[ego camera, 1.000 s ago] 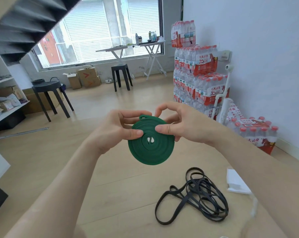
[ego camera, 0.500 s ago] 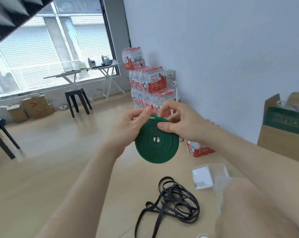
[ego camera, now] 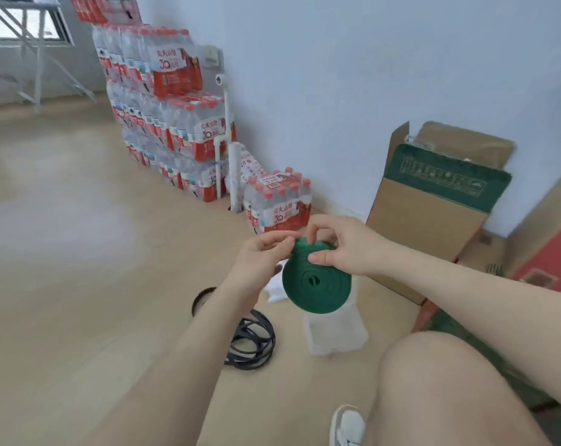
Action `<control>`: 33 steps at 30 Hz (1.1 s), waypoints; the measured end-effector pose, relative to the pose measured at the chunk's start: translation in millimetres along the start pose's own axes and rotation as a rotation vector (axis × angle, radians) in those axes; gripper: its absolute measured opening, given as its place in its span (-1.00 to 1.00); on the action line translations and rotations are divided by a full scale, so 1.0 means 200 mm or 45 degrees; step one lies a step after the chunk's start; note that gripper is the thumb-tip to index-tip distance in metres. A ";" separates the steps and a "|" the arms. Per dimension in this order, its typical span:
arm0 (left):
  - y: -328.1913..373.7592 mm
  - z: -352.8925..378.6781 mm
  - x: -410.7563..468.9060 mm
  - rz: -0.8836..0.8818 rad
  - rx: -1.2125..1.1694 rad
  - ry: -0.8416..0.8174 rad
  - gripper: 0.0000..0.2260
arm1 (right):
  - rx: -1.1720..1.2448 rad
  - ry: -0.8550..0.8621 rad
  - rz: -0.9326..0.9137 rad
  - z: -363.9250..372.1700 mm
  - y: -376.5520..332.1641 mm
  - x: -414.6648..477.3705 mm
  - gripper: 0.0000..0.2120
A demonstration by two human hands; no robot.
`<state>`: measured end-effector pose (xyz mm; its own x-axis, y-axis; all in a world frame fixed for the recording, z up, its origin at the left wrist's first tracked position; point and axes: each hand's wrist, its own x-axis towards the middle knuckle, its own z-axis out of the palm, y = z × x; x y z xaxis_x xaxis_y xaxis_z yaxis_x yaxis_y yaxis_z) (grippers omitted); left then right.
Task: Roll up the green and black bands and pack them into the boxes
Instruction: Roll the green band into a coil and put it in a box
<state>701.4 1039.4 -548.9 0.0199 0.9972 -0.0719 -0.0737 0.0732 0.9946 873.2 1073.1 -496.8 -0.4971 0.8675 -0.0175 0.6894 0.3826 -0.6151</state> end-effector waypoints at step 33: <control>-1.52 0.14 0.63 -0.808 0.404 -0.445 -0.55 | 1.494 0.499 0.924 0.53 1.48 0.22 -0.83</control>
<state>753.5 1143.0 -859.0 0.2787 0.7002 -0.6573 0.3435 0.5664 0.7491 999.7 1191.9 -763.9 0.0777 0.8578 -0.5081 -0.1986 -0.4861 -0.8510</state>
